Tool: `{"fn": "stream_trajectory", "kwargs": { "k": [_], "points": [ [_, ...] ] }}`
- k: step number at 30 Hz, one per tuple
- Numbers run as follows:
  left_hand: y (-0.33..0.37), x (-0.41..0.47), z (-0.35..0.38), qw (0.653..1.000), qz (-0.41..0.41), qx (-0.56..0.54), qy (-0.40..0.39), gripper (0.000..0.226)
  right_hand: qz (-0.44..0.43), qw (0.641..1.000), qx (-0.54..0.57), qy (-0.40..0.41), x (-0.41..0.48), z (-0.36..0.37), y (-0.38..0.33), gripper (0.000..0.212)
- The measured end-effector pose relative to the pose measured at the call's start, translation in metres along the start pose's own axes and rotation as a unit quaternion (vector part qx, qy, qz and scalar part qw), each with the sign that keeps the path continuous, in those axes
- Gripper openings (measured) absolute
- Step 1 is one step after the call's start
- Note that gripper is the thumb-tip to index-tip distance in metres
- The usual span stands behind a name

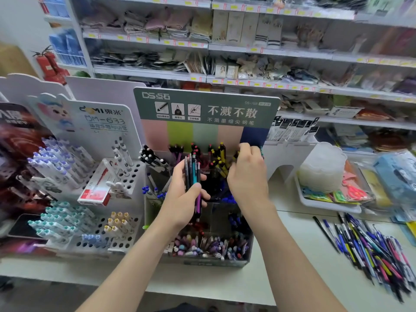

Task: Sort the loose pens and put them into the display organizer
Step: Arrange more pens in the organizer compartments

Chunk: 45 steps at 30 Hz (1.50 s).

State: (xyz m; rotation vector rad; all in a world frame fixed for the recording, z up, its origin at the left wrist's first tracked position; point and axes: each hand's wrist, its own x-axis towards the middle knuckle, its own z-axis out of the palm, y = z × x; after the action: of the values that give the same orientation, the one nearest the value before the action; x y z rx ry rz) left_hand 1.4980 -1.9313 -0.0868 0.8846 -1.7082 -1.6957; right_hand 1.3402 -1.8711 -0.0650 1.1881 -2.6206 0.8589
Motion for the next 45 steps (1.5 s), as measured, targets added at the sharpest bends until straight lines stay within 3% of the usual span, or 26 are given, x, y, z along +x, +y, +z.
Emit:
{"fn": "stream_trajectory", "kwargs": {
  "k": [4, 9, 15, 18, 20, 24, 28, 31, 37, 42, 45],
  "points": [
    [-0.001, -0.002, -0.006, 1.000, -0.007, 0.003, -0.014, 0.064, 0.014, 0.997, -0.033, 0.067, -0.003, 0.003, 0.009, 0.024],
    [0.001, 0.001, -0.010, 0.999, -0.012, 0.001, -0.034, 0.063, 0.030, 0.994, -0.092, 0.043, -0.005, 0.005, 0.002, 0.023],
    [0.000, 0.003, -0.015, 0.998, -0.004, 0.003, -0.058, 0.061, 0.107, 0.987, -0.051, 0.105, -0.001, -0.010, 0.023, 0.020],
    [-0.001, 0.002, -0.016, 0.998, -0.005, -0.003, -0.064, 0.061, 0.069, 0.987, 0.006, 0.143, -0.010, -0.011, 0.023, 0.026],
    [-0.002, 0.003, -0.016, 0.998, -0.005, -0.004, -0.067, 0.061, 0.040, 0.993, 0.032, 0.106, -0.016, -0.004, 0.017, 0.018],
    [-0.003, 0.003, -0.016, 0.997, -0.005, -0.005, -0.071, 0.061, 0.082, 0.996, 0.023, 0.003, -0.011, 0.014, 0.007, 0.018],
    [-0.001, 0.003, -0.018, 0.997, -0.006, -0.014, -0.072, 0.060, 0.012, 0.999, 0.015, -0.033, -0.012, 0.023, -0.007, 0.052],
    [0.000, 0.003, -0.021, 0.997, -0.004, -0.022, -0.070, 0.061, -0.007, 0.996, 0.080, -0.029, -0.014, 0.027, -0.012, 0.061],
    [-0.004, 0.002, -0.031, 0.996, -0.013, -0.052, -0.072, 0.057, -0.025, 0.990, 0.142, -0.007, -0.011, 0.025, -0.008, 0.040],
    [-0.009, -0.004, -0.042, 0.990, -0.043, -0.094, -0.097, 0.033, -0.058, 0.978, 0.174, 0.104, -0.020, 0.025, -0.003, 0.044],
    [-0.010, -0.007, -0.047, 0.984, -0.045, -0.109, -0.134, 0.034, -0.074, 0.965, 0.203, 0.147, -0.038, 0.018, -0.021, 0.023]
  ]
}}
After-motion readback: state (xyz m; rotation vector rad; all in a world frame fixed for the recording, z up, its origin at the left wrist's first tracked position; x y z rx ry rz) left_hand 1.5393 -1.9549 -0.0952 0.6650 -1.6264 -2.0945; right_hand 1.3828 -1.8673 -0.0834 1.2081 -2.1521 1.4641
